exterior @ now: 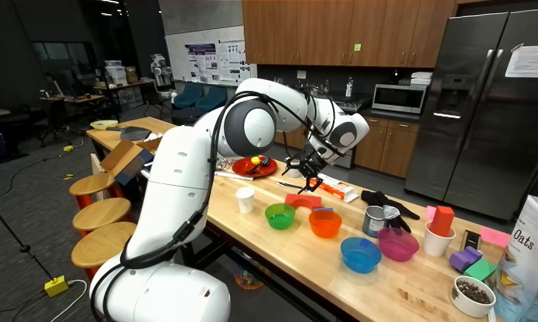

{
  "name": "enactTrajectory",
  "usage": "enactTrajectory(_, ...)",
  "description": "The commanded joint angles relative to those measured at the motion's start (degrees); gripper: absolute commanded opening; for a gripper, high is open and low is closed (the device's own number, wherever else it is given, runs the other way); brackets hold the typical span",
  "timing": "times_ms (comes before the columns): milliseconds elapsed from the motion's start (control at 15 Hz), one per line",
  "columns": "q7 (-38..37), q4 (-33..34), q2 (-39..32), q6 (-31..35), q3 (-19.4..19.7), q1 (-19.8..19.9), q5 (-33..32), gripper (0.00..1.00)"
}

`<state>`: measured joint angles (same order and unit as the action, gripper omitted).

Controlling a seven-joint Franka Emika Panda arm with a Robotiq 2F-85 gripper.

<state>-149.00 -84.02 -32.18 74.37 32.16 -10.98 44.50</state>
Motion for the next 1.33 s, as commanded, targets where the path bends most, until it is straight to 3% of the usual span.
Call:
enactTrajectory(0,0.0,-5.4,-3.7,0.9,15.6,-9.9,3.9,1.0)
enactTrajectory(333,0.0,-8.7,-16.3,-5.5,36.6,-21.2,12.7,1.0)
enactTrajectory(400,-0.1,-7.9,-11.4,-2.8,29.1,-16.9,9.2,1.0)
enactTrajectory(467,0.0,-8.4,-13.5,-4.0,32.2,-18.7,10.6,1.0)
enactTrajectory(600,0.0,-8.5,-15.7,-4.7,34.5,-20.2,11.4,1.0)
enactTrajectory(1267,0.0,-8.5,-16.2,-4.8,35.1,-20.6,11.5,1.0)
